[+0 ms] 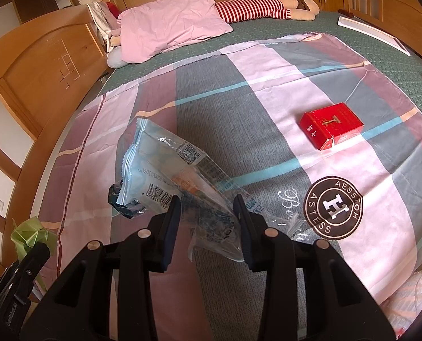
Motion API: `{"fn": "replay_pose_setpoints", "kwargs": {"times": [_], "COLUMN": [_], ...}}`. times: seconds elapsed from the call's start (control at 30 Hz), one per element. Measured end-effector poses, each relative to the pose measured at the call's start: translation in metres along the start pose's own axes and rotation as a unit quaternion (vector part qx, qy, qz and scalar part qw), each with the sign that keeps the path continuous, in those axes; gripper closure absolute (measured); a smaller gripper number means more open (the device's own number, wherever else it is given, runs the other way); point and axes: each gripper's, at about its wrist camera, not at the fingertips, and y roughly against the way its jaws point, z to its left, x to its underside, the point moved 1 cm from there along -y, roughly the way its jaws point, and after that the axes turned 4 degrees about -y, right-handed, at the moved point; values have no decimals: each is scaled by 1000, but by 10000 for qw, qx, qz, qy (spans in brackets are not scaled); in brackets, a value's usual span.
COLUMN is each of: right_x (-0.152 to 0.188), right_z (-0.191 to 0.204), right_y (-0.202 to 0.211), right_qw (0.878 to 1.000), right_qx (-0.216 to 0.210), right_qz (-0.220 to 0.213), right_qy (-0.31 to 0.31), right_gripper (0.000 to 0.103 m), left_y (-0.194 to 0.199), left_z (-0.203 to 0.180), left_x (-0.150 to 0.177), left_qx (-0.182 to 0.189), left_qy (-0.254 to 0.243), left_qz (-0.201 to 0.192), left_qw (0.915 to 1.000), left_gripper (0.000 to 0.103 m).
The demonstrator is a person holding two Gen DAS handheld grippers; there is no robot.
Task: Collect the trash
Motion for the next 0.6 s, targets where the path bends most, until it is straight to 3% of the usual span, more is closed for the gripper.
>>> {"fn": "replay_pose_setpoints", "kwargs": {"times": [0.37,0.6], "right_x": [0,-3], "right_z": [0,-6], "right_y": [0,18], "right_qw": [10000,9991], "right_qx": [-2,-176], "right_qz": [-6,-360], "right_qy": [-8,-158], "right_gripper": [64,64], "left_y": [0,4], "left_z": [0,-10], "left_x": [0,-4], "left_qx": [11,234], "left_qy": [13,7], "left_qz": [-6,-114], "left_qw": [10000,9997], "left_gripper": [72,72]}}
